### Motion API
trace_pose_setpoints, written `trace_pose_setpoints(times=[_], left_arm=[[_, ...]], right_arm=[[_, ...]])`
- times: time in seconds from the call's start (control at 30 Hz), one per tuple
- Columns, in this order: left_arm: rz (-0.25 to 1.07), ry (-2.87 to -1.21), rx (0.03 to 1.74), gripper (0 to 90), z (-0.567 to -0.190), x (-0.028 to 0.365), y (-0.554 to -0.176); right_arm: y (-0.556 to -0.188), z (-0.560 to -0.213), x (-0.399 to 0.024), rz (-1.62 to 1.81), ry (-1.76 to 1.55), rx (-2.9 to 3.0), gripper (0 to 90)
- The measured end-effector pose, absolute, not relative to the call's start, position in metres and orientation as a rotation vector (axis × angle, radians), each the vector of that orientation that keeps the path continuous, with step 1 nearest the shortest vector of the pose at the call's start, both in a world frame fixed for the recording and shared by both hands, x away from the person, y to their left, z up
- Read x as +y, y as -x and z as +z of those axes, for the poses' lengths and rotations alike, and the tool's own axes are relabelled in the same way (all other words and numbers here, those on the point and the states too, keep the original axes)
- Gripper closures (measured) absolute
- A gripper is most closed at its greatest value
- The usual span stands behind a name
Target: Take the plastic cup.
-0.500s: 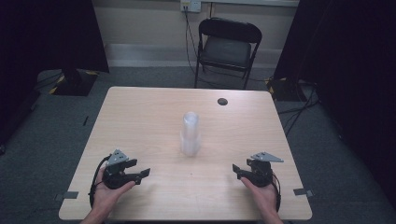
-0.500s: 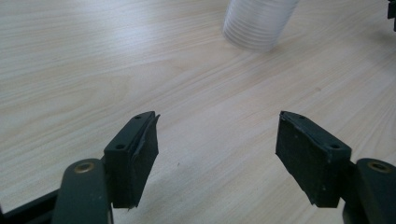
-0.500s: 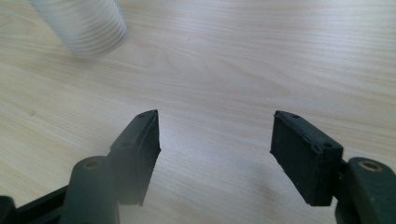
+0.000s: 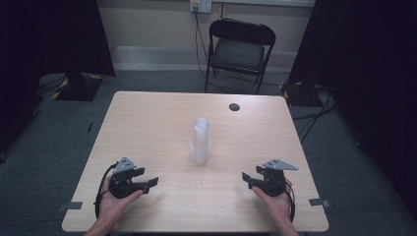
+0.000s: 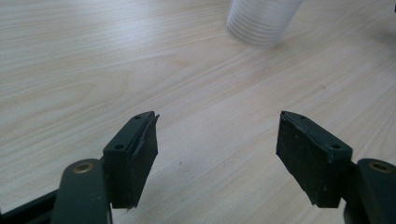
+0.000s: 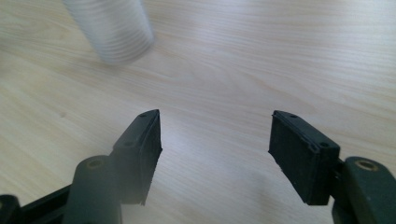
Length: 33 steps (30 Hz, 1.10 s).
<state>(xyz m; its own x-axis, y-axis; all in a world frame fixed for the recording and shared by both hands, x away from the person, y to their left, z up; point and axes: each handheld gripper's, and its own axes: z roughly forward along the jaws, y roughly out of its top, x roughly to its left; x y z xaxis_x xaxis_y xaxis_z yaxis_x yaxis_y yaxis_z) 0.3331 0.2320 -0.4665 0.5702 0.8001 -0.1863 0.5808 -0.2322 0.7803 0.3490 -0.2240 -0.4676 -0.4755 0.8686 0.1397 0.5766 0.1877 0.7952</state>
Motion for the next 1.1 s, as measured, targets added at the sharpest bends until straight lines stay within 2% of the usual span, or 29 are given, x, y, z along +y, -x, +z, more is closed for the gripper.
trace_pose_setpoints(times=[0.5, 0.87, 1.1], left_arm=[[0.336, -1.941, 1.093, 29.3, -0.464, 0.231, -0.329], [0.339, -1.935, 1.104, 29.6, -0.465, 0.232, -0.328], [0.339, -1.941, 1.111, 29.6, -0.465, 0.234, -0.328]], right_arm=[[-0.341, -0.443, -0.199, 1.31, -1.233, 2.189, 35.3], [-0.354, -0.421, -0.171, 1.352, -1.079, 2.201, 32.9], [-0.373, -0.407, -0.156, 1.398, -1.033, 2.225, 27.9]])
